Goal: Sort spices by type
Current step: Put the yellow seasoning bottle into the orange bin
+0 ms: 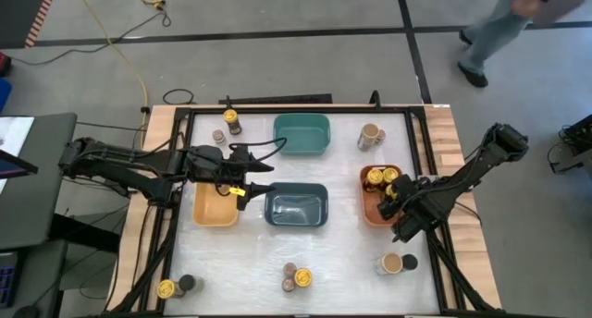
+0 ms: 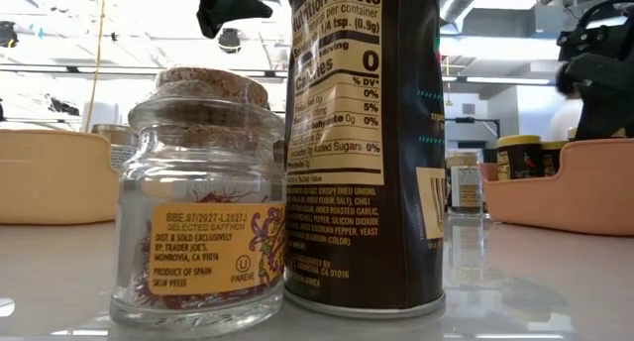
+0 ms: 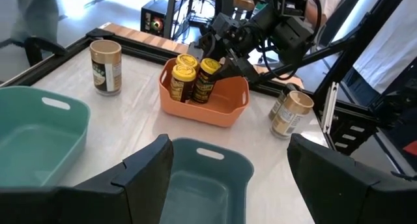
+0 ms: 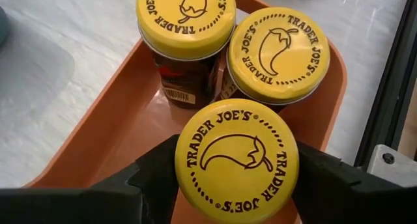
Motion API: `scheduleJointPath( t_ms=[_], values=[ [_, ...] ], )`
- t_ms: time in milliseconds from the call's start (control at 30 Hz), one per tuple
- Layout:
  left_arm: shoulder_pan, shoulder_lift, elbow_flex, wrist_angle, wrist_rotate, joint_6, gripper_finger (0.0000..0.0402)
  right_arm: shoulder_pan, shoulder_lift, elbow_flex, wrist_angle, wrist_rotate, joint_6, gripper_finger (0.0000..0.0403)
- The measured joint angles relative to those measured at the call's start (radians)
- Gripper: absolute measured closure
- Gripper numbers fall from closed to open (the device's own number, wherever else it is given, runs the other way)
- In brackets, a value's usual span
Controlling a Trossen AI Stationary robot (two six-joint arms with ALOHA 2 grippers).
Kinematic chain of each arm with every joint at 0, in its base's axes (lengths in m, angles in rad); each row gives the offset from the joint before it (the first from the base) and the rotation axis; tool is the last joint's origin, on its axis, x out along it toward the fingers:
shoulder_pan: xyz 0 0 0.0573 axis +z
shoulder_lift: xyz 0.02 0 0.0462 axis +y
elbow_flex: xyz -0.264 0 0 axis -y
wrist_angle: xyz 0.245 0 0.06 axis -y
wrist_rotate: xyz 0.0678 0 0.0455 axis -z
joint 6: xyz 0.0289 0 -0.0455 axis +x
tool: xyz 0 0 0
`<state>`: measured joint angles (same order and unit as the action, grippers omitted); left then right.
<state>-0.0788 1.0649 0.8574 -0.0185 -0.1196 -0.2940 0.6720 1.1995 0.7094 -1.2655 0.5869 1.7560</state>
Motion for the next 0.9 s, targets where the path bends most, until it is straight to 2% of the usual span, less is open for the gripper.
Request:
scheduleJointPath(
  t_ms=[667, 900],
  values=[
    [0.0, 0.0, 0.0, 0.0, 0.0, -0.009, 0.0113, 0.0, 0.0, 0.0, 0.033, -0.01, -0.03, 0.013],
    [0.0, 0.0, 0.0, 0.0, 0.0, -0.014, 0.0113, 0.0, 0.002, -0.001, 0.036, -0.027, -0.032, 0.0087]
  ],
)
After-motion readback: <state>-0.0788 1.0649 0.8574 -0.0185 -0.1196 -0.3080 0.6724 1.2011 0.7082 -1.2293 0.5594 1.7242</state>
